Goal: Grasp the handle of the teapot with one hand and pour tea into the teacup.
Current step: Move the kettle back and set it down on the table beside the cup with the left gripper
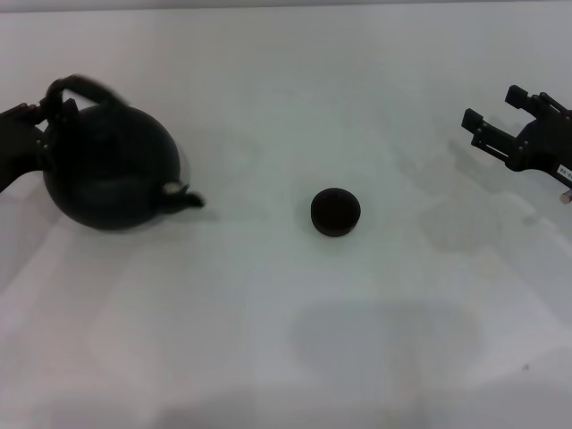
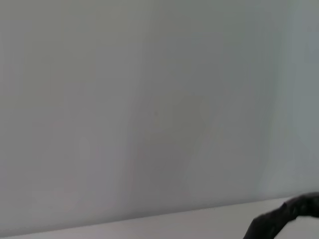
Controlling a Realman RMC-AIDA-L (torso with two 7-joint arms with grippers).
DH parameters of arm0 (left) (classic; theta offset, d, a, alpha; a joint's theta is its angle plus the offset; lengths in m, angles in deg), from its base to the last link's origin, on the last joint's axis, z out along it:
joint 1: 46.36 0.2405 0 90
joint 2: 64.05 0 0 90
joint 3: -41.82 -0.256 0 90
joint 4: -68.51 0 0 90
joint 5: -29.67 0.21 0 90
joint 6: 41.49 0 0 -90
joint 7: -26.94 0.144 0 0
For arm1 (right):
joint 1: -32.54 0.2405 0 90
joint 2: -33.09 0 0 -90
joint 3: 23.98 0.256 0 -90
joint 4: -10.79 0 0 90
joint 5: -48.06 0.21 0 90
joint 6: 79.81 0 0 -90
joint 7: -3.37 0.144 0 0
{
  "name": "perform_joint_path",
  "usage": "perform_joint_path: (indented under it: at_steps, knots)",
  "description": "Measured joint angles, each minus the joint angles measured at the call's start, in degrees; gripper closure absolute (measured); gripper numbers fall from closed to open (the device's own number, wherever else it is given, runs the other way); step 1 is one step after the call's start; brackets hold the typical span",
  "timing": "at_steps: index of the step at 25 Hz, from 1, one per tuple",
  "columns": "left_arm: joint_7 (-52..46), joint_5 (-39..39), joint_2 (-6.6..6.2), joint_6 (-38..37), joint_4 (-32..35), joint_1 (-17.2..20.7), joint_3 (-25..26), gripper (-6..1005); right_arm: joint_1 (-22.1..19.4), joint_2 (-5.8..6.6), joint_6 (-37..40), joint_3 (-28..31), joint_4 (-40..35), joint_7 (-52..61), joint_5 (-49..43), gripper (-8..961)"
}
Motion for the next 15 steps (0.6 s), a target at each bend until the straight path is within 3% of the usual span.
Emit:
perform_joint_path:
  at_steps: [10, 15]
  knots:
    - [2.67, -0.76, 0.28, -0.15, -0.3, 0.48, 0.76, 671, 0.04, 0.0, 0.1, -0.02, 0.0, 0.0, 0.0, 109]
    - [6.93, -2.92, 0.45, -4.05, -1.8, 1.63, 2.17, 507, 0.07, 0.0, -0.04, -0.01, -0.01, 0.03, 0.0, 109]
